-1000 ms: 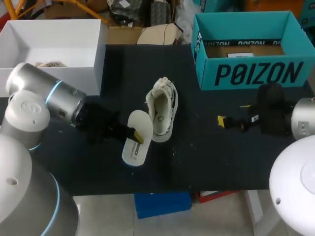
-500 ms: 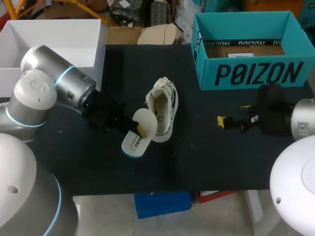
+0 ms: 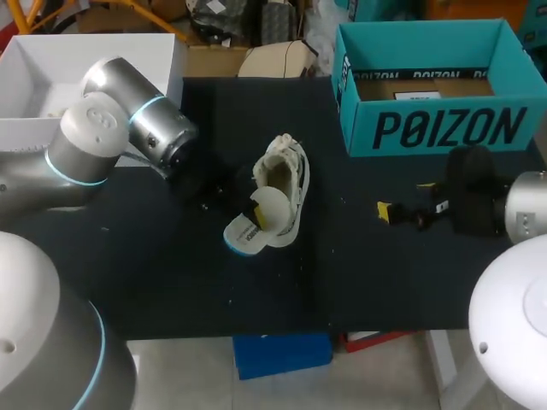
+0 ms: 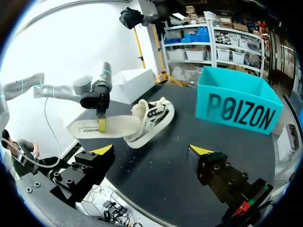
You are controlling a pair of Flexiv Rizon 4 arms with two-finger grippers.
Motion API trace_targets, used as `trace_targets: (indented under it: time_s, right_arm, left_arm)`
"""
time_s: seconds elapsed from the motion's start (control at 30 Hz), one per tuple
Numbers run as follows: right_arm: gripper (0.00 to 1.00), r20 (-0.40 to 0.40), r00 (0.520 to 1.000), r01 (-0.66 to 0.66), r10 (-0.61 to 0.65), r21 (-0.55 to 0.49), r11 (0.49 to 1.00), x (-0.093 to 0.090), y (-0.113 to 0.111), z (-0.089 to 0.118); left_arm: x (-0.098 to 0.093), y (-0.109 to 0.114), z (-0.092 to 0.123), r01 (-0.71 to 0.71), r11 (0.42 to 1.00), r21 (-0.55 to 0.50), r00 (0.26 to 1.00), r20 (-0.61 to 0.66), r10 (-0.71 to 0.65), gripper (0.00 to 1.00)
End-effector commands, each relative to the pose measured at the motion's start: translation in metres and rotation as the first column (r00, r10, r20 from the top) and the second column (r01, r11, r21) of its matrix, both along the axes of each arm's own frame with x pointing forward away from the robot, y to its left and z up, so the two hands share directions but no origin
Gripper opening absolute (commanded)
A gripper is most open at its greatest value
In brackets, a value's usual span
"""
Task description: Take the shoe out of the shoebox, open the shoe tongue, remove and reinsert the insole, then place the shoe into the shoebox
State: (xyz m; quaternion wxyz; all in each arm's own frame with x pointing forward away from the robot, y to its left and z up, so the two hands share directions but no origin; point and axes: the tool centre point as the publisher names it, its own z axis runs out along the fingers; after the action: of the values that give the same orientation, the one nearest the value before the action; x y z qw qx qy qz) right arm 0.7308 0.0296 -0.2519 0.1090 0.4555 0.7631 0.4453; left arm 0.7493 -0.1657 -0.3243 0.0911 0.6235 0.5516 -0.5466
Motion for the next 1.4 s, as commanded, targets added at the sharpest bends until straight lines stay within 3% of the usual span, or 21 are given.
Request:
trace_targets:
  time_s: [0.03,0.57,1.0,1.4]
  right_arm:
    - [1.00,0.003,1.000,0.003,-0.003,0.002,1.000,-0.001,0.001,-0.002]
    - [1.00,0.003,1.000,0.003,-0.003,0.002,1.000,-0.001,0.001,-0.002]
    - [1.00,0.003,1.000,0.003,-0.003,0.002,1.000,-0.001,0.001,-0.002]
    - [1.00,0.003,1.000,0.003,-0.003,0.002,1.000,-0.001,0.001,-0.002]
  left_arm:
    - [0.009,-0.008,-0.007,0.062,0.998,-0.004,0.996,-0.058,-0.062,0.00]
    - [0.052,-0.022,-0.028,0.043,0.999,0.002,0.998,-0.052,-0.043,0.00]
    - [0.093,-0.042,-0.039,0.024,0.999,0.047,0.999,0.041,-0.026,0.00]
    - [0.105,-0.043,-0.051,-0.045,0.994,0.103,0.994,0.102,0.035,0.00]
